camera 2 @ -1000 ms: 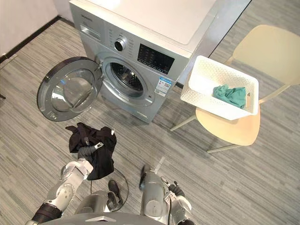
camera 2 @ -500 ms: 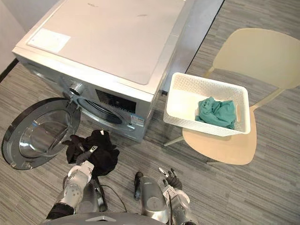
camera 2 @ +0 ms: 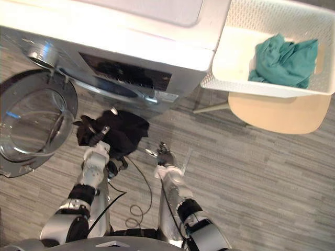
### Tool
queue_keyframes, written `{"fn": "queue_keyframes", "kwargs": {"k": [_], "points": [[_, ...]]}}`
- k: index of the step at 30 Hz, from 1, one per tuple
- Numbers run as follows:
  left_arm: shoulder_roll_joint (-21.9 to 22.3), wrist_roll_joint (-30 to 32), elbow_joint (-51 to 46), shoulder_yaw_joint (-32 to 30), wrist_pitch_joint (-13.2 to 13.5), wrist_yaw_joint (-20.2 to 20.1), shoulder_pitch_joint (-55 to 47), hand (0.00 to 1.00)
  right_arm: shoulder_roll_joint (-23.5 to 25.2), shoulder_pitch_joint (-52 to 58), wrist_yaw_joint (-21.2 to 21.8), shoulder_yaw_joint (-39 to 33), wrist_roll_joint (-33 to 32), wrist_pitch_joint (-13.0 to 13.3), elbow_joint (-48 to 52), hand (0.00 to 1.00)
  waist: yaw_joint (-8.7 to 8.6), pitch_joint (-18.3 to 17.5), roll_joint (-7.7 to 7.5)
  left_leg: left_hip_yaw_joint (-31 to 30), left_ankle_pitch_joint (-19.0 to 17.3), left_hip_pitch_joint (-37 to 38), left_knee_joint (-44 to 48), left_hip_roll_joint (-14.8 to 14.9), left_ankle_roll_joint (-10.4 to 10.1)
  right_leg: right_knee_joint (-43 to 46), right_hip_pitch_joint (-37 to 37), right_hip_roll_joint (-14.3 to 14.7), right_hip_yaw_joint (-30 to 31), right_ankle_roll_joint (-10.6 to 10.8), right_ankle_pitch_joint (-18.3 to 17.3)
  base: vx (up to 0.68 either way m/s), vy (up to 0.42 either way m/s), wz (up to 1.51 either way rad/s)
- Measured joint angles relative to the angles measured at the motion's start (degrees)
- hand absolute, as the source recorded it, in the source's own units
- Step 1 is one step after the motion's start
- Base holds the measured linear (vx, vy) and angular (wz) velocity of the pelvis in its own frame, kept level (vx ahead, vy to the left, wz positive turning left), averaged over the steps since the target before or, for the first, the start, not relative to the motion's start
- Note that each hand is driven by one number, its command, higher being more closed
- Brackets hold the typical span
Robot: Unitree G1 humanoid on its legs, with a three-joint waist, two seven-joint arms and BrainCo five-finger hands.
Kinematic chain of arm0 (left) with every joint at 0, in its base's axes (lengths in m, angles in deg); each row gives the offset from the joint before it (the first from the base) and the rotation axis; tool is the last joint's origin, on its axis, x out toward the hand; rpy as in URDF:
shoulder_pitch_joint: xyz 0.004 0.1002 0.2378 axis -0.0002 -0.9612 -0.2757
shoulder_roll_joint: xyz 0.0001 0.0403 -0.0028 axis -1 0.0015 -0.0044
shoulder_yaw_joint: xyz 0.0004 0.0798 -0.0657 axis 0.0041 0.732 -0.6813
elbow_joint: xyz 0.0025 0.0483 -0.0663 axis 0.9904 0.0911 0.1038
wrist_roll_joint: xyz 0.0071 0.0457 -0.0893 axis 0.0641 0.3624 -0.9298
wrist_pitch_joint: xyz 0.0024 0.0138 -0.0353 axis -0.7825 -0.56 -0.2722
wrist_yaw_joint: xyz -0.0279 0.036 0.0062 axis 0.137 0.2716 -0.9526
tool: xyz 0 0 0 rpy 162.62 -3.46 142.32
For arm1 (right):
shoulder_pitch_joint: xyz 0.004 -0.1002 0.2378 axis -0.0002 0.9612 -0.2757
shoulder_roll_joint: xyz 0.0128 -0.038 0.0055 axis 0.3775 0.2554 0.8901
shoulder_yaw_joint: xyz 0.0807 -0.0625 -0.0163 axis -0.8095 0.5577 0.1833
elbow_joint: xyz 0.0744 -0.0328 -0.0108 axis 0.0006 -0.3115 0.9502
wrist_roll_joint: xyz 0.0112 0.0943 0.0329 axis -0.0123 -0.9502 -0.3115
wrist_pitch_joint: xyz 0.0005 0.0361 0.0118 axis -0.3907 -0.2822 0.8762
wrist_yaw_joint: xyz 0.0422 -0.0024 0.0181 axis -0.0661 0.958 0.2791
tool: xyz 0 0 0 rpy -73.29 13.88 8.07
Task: Pick up the laundry basket with both hands and put the clothes into the washing machine.
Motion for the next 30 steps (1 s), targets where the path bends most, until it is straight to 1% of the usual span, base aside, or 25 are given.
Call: {"fn": "queue_keyframes", "kwargs": {"k": [2,3,5,6,8,10,12,13,16,19,20,22,25,26,28,30], "points": [[-0.20,-1.28,-0.19,-1.62,1.50,0.84,4.86,1.00,1.18,-0.93,0.10,0.57,-1.74,0.44,0.23,0.00,-0.02,1.01,-0.18,-0.54,-0.57,-3.74,2.78,0.70,0.44,2.25,-3.27,0.05,-0.09,-0.09,-0.55,-0.04,-0.026,0.05],[-0.90,-2.98,-1.45,-3.19,2.30,1.63,9.25,1.00,1.77,-1.23,0.37,0.79,-3.41,1.02,1.66,0.00,-0.10,1.96,-0.72,-1.02,-1.44,-7.64,6.19,1.51,0.78,5.04,-6.90,0.09,0.00,-0.10,-1.03,-0.06,-0.034,0.01],[-1.98,-4.64,-4.05,-4.96,3.09,2.39,13.13,1.00,2.41,-1.18,1.15,0.78,-4.76,1.88,4.94,0.00,-0.59,2.67,-1.12,-2.25,-2.67,-12.39,10.79,2.84,1.15,8.47,-10.82,0.46,-0.21,0.08,-1.49,-0.07,-0.024,-0.04],[-3.45,-6.53,-5.21,-6.13,3.74,2.56,16.56,1.00,2.59,-1.03,1.98,0.68,-6.37,2.67,7.22,0.00,-0.85,2.97,-1.57,-3.02,-3.68,-16.27,14.36,3.72,1.39,11.51,-14.36,0.62,-0.15,0.30,-2.00,-0.09,-0.028,-0.04],[-6.50,-8.62,-6.58,-7.72,4.64,3.42,20.79,1.00,2.88,-0.86,3.62,0.51,-9.24,3.75,11.05,0.00,-1.47,3.45,-2.29,-3.90,-4.72,-21.19,18.62,4.61,1.78,15.39,-18.86,0.65,0.06,0.28,-3.19,-0.10,-0.044,0.01],[-10.59,-10.49,-7.43,-8.70,5.72,4.23,24.05,1.00,4.57,-0.83,6.59,-1.49,-14.28,4.67,14.29,0.00,-1.77,3.57,-2.53,-4.79,-5.04,-26.33,21.80,5.20,2.04,18.34,-23.58,0.74,0.17,0.16,-3.77,-0.11,-0.039,0.02],[-12.96,-10.98,-9.71,-8.53,6.27,4.68,24.62,1.00,4.90,-0.45,7.22,-1.90,-16.82,5.08,16.90,0.00,-1.87,3.62,-2.62,-5.22,-5.00,-28.86,22.74,5.54,2.07,19.13,-25.82,0.80,-0.06,0.10,-3.73,-0.10,-0.018,0.02],[-14.02,-10.98,-11.07,-8.43,6.37,4.71,24.90,1.00,5.02,0.28,7.46,-2.77,-18.38,5.05,18.96,0.00,-1.66,3.65,-2.68,-5.38,-4.88,-29.98,23.03,5.79,2.16,19.18,-26.70,0.85,-0.31,0.06,-3.67,-0.10,-0.019,0.00],[-16.36,-10.98,-11.83,-7.66,6.75,4.90,27.04,1.00,5.80,1.67,8.42,-3.99,-19.48,5.16,21.79,0.00,-1.56,3.65,-2.93,-5.35,-4.76,-31.41,23.09,6.30,2.22,18.76,-27.91,0.97,-0.63,-0.01,-3.09,-0.05,-0.009,-0.05],[-20.22,-11.37,-11.88,-3.72,7.41,4.99,33.80,1.00,5.73,2.84,9.09,-4.09,-21.26,5.05,25.69,0.00,-1.68,3.62,-3.36,-5.31,-4.13,-33.82,22.88,6.63,3.08,17.54,-29.89,1.46,-0.70,-0.05,-1.50,-0.01,0.014,-0.12],[-21.85,-11.65,-11.91,-1.48,7.47,4.98,37.22,1.00,5.72,2.90,9.61,-4.14,-21.62,5.01,26.86,0.00,-1.82,3.63,-3.63,-5.20,-3.94,-34.85,22.56,6.77,3.33,16.74,-30.77,1.66,-0.71,0.05,-0.88,0.00,0.036,-0.13],[-23.30,-12.13,-11.91,1.77,7.57,4.98,41.75,1.00,5.71,2.95,10.00,-4.22,-22.87,5.01,28.04,0.00,-2.01,3.71,-3.85,-4.87,-3.63,-35.76,21.76,6.78,3.63,15.33,-31.56,1.76,-0.75,0.36,0.00,0.01,0.047,-0.12],[-25.46,-13.24,-11.91,9.53,7.65,4.75,49.20,1.00,5.70,3.14,10.50,-4.89,-23.61,4.34,28.98,0.00,-2.11,3.77,-4.04,-3.36,-3.44,-35.82,20.33,6.81,3.94,13.10,-31.89,1.74,-0.40,0.95,1.14,0.03,0.051,-0.10],[-26.11,-13.22,-11.91,10.91,7.63,4.43,50.65,1.00,5.70,3.16,10.99,-5.23,-23.63,4.19,29.14,0.00,-2.09,3.77,-4.05,-3.15,-3.41,-35.82,20.06,6.81,3.99,12.66,-31.93,1.74,-0.37,1.03,1.35,0.02,0.039,-0.09],[-28.56,-12.78,-11.87,16.42,7.24,2.77,56.52,1.00,5.72,3.19,11.57,-5.69,-23.67,3.39,29.50,0.00,-2.30,3.78,-4.06,-2.41,-3.40,-35.83,19.32,6.85,4.02,11.30,-32.02,1.79,-0.34,1.45,1.96,0.02,0.046,-0.10],[-29.90,-11.59,-11.21,18.63,7.05,0.86,60.01,1.00,5.72,3.19,11.73,-5.69,-23.67,3.04,29.70,0.00,-2.45,3.78,-4.07,-1.87,-3.38,-35.83,19.00,7.00,4.07,10.28,-32.10,1.86,-0.29,1.65,2.55,0.02,0.045,-0.12]]}}
